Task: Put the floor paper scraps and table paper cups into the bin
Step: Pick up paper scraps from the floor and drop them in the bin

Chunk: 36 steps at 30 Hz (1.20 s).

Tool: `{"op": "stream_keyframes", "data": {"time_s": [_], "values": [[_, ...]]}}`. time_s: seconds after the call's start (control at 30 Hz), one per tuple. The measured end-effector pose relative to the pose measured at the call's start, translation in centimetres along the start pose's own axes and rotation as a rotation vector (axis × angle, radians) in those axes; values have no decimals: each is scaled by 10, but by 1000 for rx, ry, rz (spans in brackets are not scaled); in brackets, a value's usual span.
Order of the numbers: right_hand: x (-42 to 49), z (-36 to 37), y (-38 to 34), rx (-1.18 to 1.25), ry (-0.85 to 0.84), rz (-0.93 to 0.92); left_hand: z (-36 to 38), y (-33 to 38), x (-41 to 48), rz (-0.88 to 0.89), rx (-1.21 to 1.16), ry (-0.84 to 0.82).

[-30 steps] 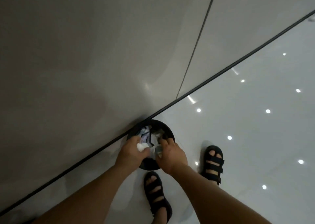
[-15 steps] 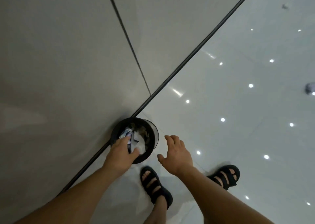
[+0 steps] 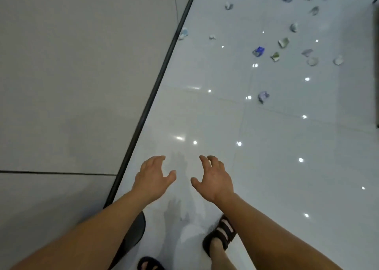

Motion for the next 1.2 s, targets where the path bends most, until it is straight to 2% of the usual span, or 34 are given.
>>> {"op": "stream_keyframes", "data": {"time_s": [0.27, 0.4, 0.7, 0.93, 1.2], "values": [[0, -151, 131, 66, 122, 218, -11, 188, 59, 148, 88, -48], [8, -205, 174, 78, 160, 305, -6, 256, 84, 209, 49, -71], [88, -286, 211, 69, 171, 395, -3, 324, 182, 210, 9, -233], [194, -328, 253, 61, 143, 510, -45, 372, 312, 243, 65, -225], [279, -362, 282, 156, 123, 512, -54, 431, 389, 229, 171, -302]]}}
Point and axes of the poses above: each hand's wrist, its own x-axis towards the middle knuckle, its own z-axis out of the palm, y = z × x, the point moved 10 cm from there along x, towards the middle knuckle, and after that the axes turned 13 degrees about x, right-handed, at the moved point
